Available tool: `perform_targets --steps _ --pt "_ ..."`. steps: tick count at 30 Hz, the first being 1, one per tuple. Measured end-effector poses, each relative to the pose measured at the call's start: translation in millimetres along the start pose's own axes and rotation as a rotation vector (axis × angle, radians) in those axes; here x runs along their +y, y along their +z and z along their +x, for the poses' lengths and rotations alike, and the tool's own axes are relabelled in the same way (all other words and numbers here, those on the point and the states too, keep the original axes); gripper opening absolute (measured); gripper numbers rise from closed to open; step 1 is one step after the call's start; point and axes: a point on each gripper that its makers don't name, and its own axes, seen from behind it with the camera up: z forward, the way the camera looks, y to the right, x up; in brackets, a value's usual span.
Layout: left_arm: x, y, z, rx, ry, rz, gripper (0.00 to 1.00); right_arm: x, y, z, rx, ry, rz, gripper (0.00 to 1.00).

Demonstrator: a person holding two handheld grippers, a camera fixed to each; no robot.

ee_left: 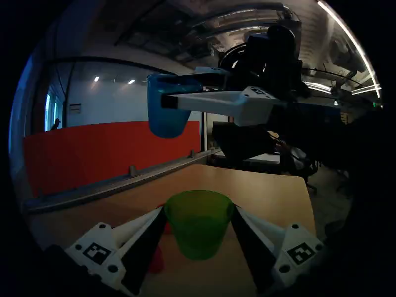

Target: Pour water

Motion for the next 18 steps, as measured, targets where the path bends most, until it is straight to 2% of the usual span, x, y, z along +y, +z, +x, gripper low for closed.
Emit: perform_targets --steps 5,12,15,18 --pt "-1.3 -0.1 1.4 0.004 -0.001 0.003 0.88 -0.1 0.2 3.1 -0.001 0.125 0.016 0.92" --pt "-1.7 0.2 0.3 -0.001 0.003 0.007 0.88 1.7 -1.7 9.4 0.009 0.366 0.055 0.92" --pt "-0.6 0.5 0.6 -0.002 0.004 0.006 0.88 4.9 -2.7 9.2 0.014 0.433 0.058 0.92" --pt "0.6 0.7 1.2 0.000 0.005 0.006 0.88 5.2 -3.6 8.9 0.015 0.472 0.062 0.92"
